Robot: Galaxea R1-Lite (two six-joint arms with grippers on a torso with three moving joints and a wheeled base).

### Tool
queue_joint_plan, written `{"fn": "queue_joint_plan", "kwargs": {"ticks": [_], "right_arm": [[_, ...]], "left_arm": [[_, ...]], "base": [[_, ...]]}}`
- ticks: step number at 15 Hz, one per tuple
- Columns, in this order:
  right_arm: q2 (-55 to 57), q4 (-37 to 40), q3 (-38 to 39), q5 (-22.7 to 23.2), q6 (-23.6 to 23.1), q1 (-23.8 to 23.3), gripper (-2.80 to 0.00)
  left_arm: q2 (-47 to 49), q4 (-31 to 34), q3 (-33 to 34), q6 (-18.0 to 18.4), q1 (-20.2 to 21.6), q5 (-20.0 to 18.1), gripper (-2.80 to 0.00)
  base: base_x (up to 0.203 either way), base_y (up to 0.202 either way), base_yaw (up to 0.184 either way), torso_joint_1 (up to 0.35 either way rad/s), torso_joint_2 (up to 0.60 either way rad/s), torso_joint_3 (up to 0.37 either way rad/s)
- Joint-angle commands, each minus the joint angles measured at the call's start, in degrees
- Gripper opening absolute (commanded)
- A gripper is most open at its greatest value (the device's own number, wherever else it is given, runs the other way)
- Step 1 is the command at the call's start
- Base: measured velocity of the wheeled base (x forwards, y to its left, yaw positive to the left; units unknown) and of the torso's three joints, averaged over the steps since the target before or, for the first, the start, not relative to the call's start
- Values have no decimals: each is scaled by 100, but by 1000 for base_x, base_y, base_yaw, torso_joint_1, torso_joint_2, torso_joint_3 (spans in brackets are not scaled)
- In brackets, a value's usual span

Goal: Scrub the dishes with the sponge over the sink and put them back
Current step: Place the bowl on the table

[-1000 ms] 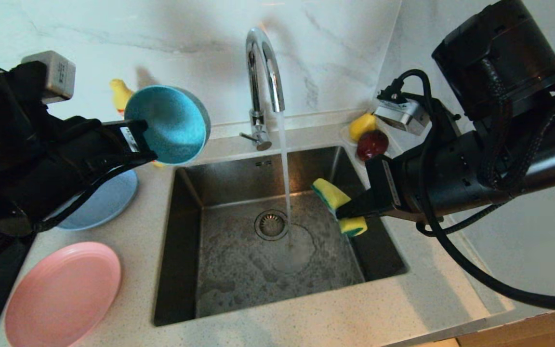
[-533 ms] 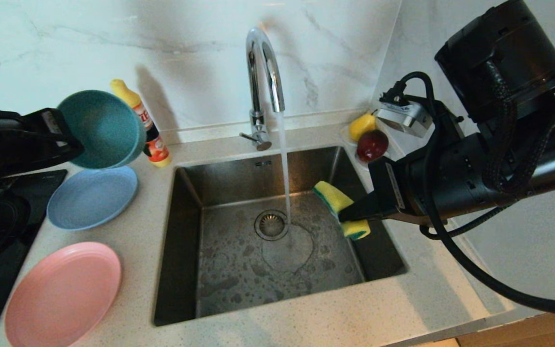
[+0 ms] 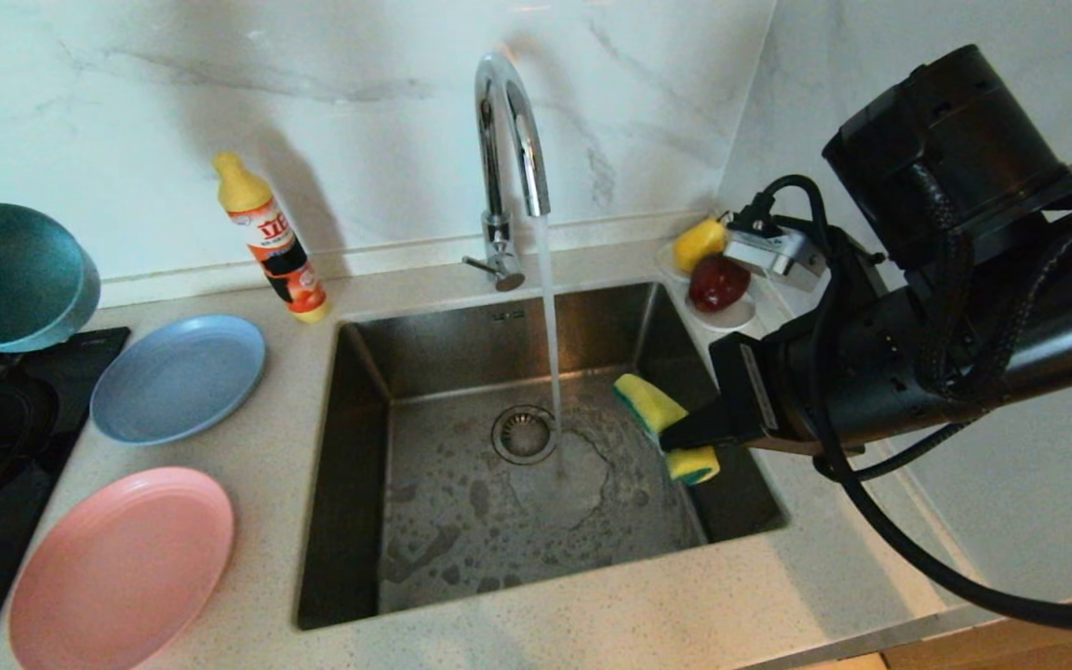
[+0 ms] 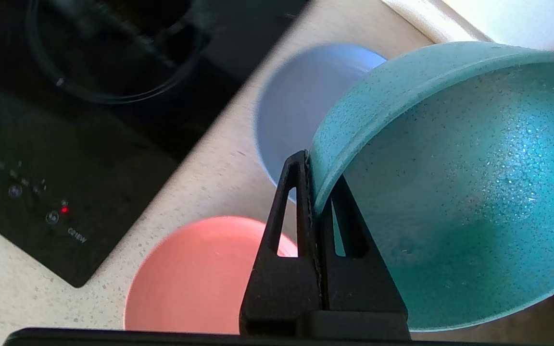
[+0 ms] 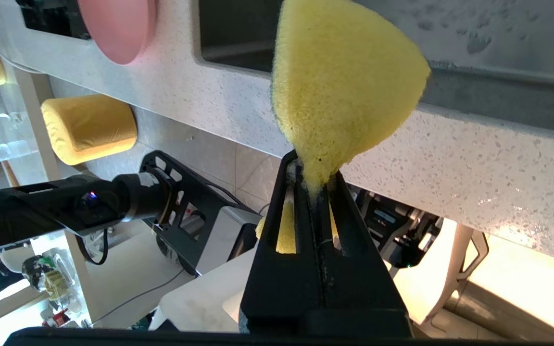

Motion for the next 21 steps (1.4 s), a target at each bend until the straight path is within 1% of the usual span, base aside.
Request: {"fn": "queue_joint_plan", "kwargs": {"ticks": [1,3,5,6,8,11,13,14,15,19,21], "right_arm": [[-18,9,55,13,18,1,-280],[-26,9,64,28,9,1,-280],[-41,9,73,37,9,1,-280],[-55,9,81,37,9,1,-280],[-97,10,141,37,9,1,-280],[-106,9,222,37,-70,1,-280],[-138,1,213,54,-61,1,-280],[-132,4,218,54,-61,8,-280],[-133,1,231,54,-70,1,-280],[-141,9,248,54,-70,1,-280],[-163,9,235,54,-70,1,-280]], "left_arm": [[461,-10,-54,-238,749,-424,-280],[881,-61,-89,-487,1222,-756,-280],[1230,-216,-113,-625,1557,-1155,-280],[1410,-264,-169,-715,1683,-1257,-280],[1779,-286,-321,-862,1898,-1318,-280],[2314,-297,-515,-931,2204,-1462,-280],[2680,-298,-710,-1173,2388,-1548,-280],[2825,-293,-804,-1227,2514,-1703,-280],[2934,-289,-894,-1252,2614,-1835,-280],[3400,-224,-1261,-1365,2840,-1983,-280],[3576,-219,-1309,-1389,2945,-2157,-280]], "base": [[0,0,0,0,0,0],[0,0,0,0,0,0],[0,0,0,0,0,0],[0,0,0,0,0,0],[0,0,0,0,0,0],[0,0,0,0,0,0],[0,0,0,0,0,0],[0,0,0,0,0,0],[0,0,0,0,0,0],[0,0,0,0,0,0],[0,0,0,0,0,0]]}}
